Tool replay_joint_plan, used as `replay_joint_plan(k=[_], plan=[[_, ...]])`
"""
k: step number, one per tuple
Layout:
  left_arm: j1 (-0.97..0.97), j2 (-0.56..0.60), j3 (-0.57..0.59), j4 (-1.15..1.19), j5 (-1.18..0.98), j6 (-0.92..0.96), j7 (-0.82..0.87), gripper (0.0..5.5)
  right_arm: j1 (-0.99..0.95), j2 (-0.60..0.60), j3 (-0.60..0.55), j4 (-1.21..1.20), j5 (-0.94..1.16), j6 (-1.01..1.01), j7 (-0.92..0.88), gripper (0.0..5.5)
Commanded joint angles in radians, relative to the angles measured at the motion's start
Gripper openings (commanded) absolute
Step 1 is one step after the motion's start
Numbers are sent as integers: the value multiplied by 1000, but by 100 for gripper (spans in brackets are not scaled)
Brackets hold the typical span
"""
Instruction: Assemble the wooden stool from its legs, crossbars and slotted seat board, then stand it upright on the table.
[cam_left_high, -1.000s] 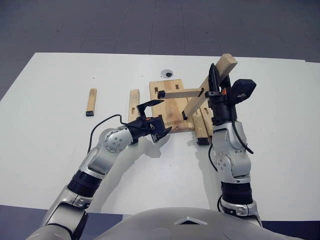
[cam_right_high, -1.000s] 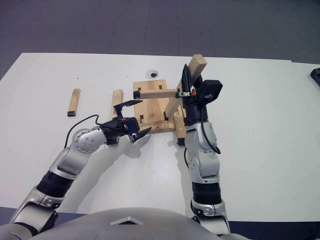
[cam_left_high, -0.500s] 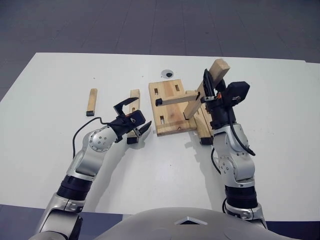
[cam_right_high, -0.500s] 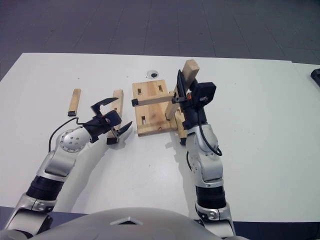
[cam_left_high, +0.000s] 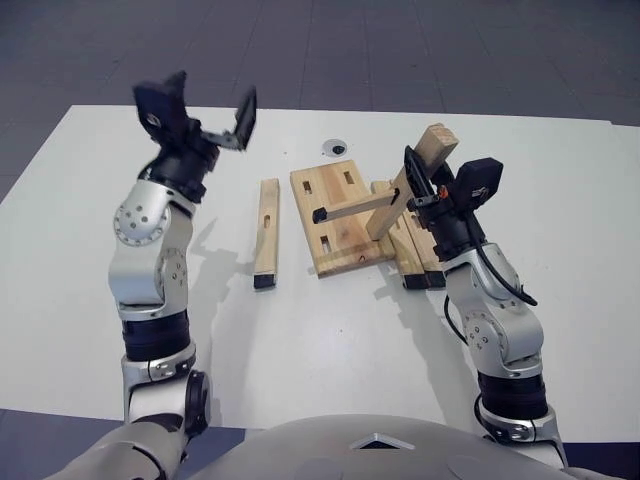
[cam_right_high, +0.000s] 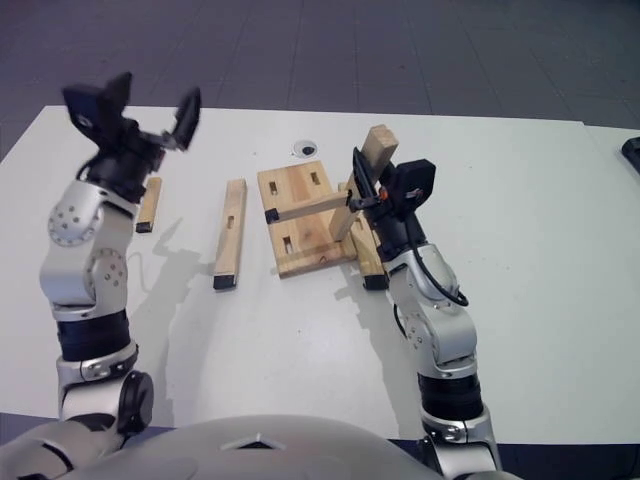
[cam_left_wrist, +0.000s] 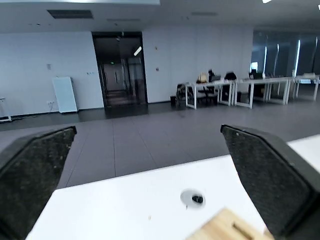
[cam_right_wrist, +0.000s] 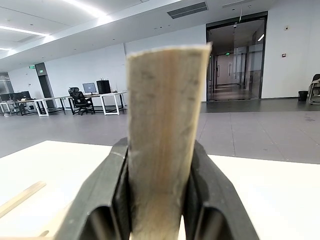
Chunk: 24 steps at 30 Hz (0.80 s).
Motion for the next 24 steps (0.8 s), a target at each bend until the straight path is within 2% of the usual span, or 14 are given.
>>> replay_joint_plan(k=[1,2,3,5,10,13,15,20,22,24], plan=[[-207,-78,132,44,-169,40,156,540,144,-140,95,238,-69,381,39,103],[-198,-82,129,45,-174,39,164,540,133,-141,92,237,-62,377,40,103],[-188,-87,125,45,-175,38,172,540,121,-141,91,235,-56,376,37,144],[-171,-99,110,47,-173,36,183,540,101,-135,90,219,-44,378,37,187],[-173,-103,81,74,-158,25,188,540,71,-112,79,173,-8,364,49,266],[-172,-101,69,88,-151,17,186,540,48,-79,35,142,20,299,50,308],[-167,-100,60,94,-143,10,187,540,28,-66,-15,98,76,259,73,341],[-157,-96,55,105,-128,-10,201,540,-88,-122,-174,-72,259,249,173,415],[-153,-95,60,104,-126,-17,209,540,-157,-118,-274,-115,419,248,184,444],[-151,-94,68,104,-124,-24,217,540,-253,-101,-415,-108,666,219,126,473]])
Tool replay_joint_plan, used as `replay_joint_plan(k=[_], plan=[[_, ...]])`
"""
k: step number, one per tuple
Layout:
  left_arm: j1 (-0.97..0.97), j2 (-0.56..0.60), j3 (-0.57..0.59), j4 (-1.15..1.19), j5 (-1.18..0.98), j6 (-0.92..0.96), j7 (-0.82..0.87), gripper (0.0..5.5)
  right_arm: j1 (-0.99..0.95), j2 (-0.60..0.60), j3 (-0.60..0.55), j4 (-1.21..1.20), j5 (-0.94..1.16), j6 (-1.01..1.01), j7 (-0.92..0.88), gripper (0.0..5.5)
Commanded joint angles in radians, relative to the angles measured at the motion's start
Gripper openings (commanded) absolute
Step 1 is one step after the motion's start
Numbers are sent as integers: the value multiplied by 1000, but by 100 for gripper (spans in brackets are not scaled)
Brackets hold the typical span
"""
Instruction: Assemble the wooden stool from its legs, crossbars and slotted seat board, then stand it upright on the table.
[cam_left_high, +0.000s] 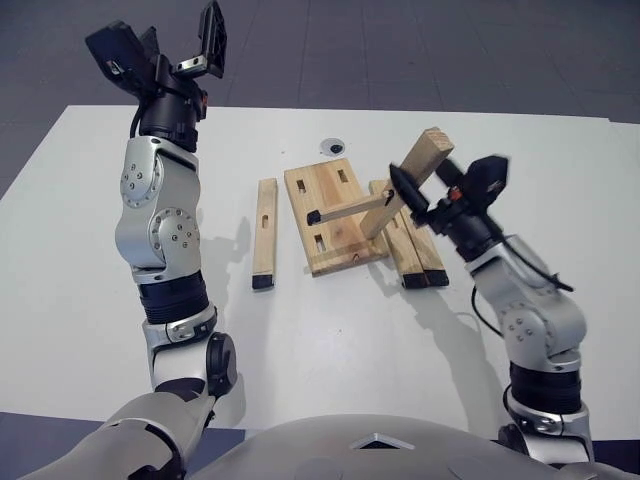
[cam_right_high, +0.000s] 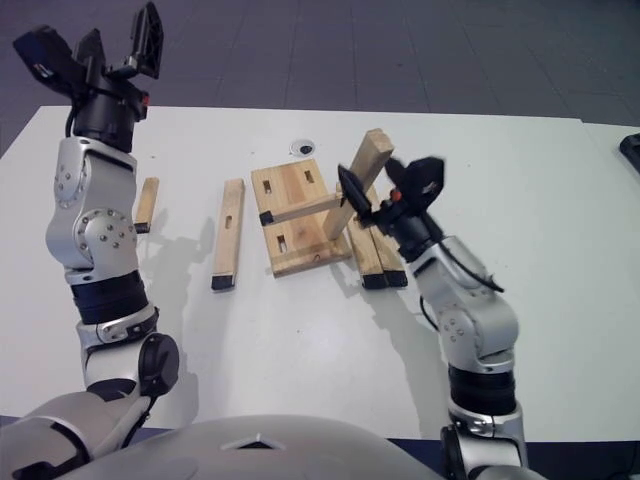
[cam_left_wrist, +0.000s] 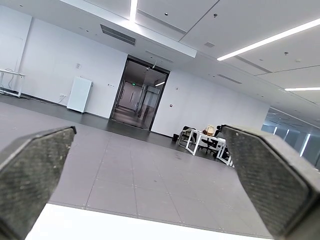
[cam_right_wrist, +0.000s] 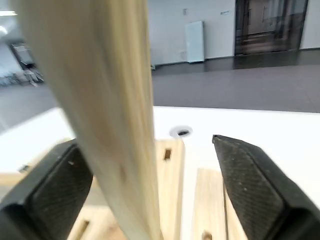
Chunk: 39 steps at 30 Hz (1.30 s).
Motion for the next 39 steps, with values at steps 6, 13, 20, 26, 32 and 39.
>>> replay_joint_plan(k=[6,13,20,26,32,39], plan=[[42,44,81,-57,13,-33,68,540,-79,-169,-178,77,196,105,-114,537],[96,68,98,-140,11,-3,103,540,197,-203,13,156,-44,190,-94,537],[102,37,30,-160,24,27,121,540,183,-185,109,227,-191,248,-112,537],[132,49,32,-197,25,47,133,540,129,-210,67,301,-251,292,-88,504],[142,50,31,-203,37,47,144,540,95,-235,87,314,-322,301,-55,498],[115,66,37,-173,43,48,142,540,61,-226,161,291,-368,378,-2,371]])
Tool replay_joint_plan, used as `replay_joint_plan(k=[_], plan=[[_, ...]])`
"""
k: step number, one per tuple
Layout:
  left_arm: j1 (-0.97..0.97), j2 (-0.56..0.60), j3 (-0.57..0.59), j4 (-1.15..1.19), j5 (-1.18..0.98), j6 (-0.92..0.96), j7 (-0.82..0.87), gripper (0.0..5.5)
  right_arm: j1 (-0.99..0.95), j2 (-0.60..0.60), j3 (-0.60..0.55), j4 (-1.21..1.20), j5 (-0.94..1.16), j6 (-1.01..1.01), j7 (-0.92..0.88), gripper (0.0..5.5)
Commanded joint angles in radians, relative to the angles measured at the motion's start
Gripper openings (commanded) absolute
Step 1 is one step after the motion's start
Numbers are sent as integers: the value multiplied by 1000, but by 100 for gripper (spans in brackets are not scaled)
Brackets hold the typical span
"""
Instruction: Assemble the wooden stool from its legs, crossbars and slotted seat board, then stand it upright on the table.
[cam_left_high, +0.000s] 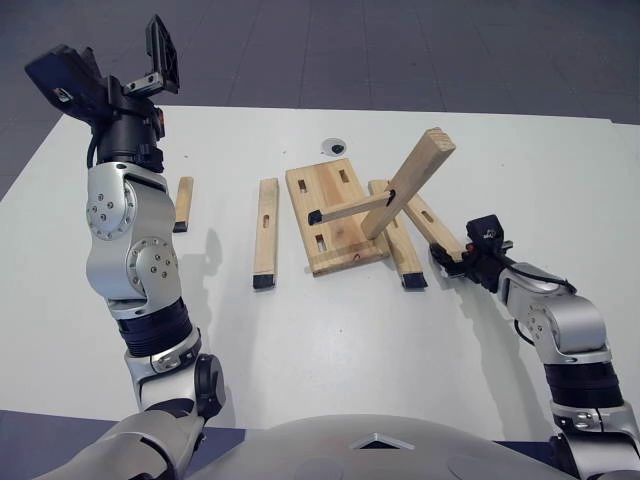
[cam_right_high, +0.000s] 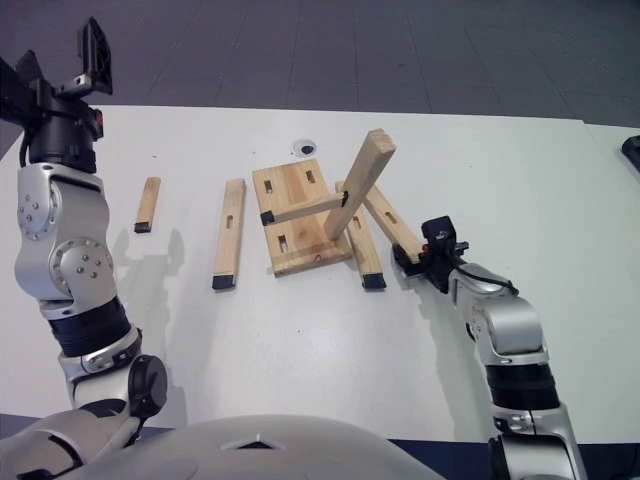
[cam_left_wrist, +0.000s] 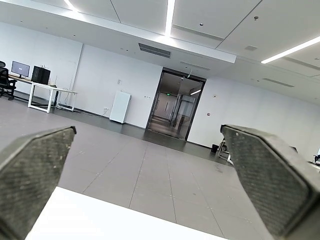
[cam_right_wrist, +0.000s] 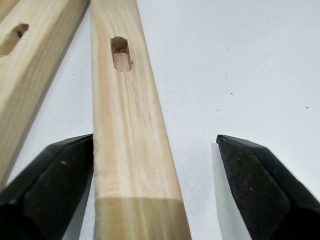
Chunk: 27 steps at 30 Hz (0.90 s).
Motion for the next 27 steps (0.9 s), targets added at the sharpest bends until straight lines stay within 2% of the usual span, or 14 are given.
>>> replay_joint_plan(k=[1,9,12,14,17,19,21,23,25,27], plan=[[-22,21,4,20,12,18,5,540,-30,4,45,-16,-4,95,37,353],[-23,25,-6,58,42,86,39,540,-101,10,37,1,3,230,63,213],[-30,30,-9,81,52,112,45,540,-118,41,-4,20,8,267,43,207],[-33,34,-11,104,60,137,52,540,-114,67,-50,20,18,218,44,207],[-28,34,17,138,55,190,79,540,-138,97,-184,-13,53,85,50,207],[-14,52,79,131,21,221,86,540,-217,98,-292,-31,89,-7,45,207],[-19,59,180,96,-107,268,64,540,-332,88,-374,-75,152,-99,71,207],[-46,59,252,48,-316,337,20,540,-417,77,-397,-120,198,-161,106,207],[-122,71,253,-50,-639,411,-35,540,-500,71,-373,-164,225,-227,156,207],[-257,49,212,-88,-896,405,-3,540,-549,73,-325,-223,247,-276,209,207]])
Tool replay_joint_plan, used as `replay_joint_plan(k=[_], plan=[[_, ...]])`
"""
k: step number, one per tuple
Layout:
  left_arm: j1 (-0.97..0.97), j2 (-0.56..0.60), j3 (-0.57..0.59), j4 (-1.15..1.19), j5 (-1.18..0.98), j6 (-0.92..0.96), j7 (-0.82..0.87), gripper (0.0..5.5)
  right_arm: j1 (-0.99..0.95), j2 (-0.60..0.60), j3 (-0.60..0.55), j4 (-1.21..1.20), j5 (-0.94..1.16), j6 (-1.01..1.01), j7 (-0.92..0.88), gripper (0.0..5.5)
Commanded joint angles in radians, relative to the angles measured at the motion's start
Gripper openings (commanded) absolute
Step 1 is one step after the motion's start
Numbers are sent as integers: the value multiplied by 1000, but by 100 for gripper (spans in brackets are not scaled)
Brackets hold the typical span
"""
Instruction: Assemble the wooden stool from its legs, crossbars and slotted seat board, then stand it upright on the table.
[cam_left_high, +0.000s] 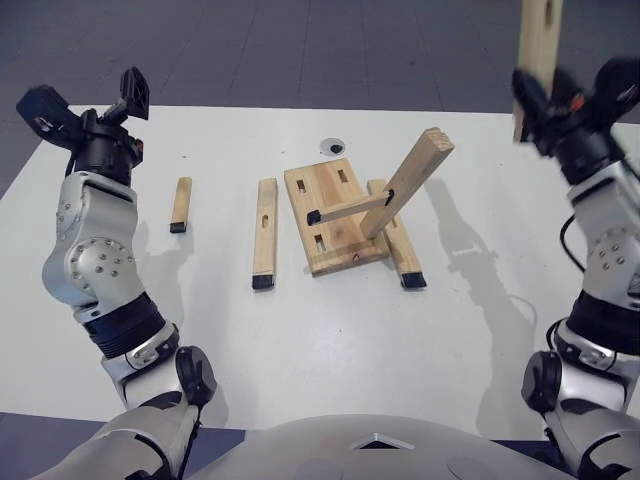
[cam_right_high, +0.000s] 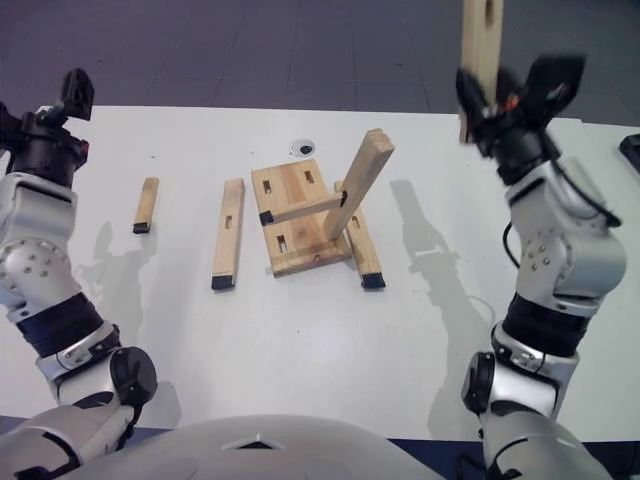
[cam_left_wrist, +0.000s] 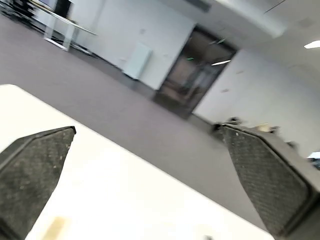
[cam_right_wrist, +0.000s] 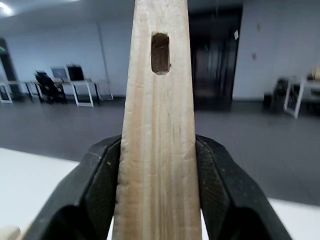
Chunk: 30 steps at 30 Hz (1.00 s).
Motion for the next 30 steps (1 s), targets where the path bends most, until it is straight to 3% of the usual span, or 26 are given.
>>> replay_joint_plan(k=[1,5,9,19,30], plan=[[-295,-16,-64,-142,-611,85,-5,540,-133,1,90,-144,81,-116,131,207],[-466,-98,-225,-91,-718,100,39,540,-131,48,179,-231,128,-130,172,207],[-505,-145,-291,5,-784,74,119,540,-75,53,274,-298,121,-135,200,207],[-471,-79,-298,13,-818,37,162,540,20,33,369,-289,8,-213,210,207],[-399,-11,-310,-6,-832,22,170,357,28,30,374,-231,-78,-249,203,207]])
